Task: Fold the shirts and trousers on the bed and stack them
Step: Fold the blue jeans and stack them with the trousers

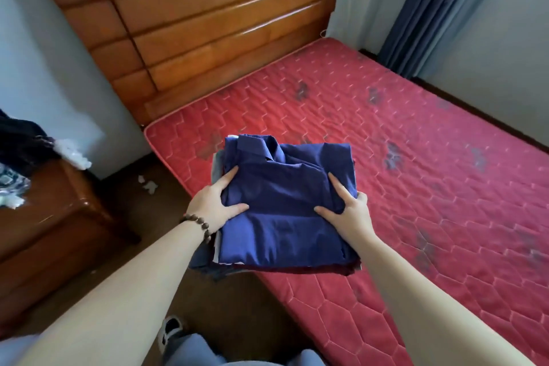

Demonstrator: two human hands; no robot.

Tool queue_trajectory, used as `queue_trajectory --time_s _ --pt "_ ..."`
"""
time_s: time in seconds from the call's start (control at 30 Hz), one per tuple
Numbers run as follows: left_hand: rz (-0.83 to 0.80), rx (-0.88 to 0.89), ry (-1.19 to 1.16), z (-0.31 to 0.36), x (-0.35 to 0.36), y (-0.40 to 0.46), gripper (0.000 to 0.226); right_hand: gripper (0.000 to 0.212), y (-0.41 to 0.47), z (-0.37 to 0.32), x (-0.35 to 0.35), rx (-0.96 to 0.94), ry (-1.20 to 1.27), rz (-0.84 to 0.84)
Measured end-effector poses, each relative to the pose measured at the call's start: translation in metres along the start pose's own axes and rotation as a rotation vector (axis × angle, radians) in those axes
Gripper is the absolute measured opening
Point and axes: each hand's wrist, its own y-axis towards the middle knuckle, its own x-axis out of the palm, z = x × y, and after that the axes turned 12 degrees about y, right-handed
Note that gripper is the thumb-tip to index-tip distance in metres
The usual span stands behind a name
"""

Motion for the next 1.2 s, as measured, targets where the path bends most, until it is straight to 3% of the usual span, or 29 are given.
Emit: queue_trajectory --time_s 0.27,0.47,0.77,1.2 --pt "-0.039 -0.050 0.007 -0.163 -0.093 0.040 0.090 0.081 0.017 -0.102 0.165 -0.033 -0.002 -0.013" --pt "-0.107 0.001 0.065 -0.229 -0.132 0.081 0.089 0.079 0.023 -0.142 0.233 0.006 0.034 0.029" --pt "-0.203 0.131 0.105 -0.247 -0.113 0.170 0.089 0.079 0.062 -0.127 0.273 0.137 0.063 0.154" --pt "-0.413 0.352 0.229 -0.246 -0.018 0.346 0.090 0.078 0.155 -0.053 0.329 0.355 0.125 0.377"
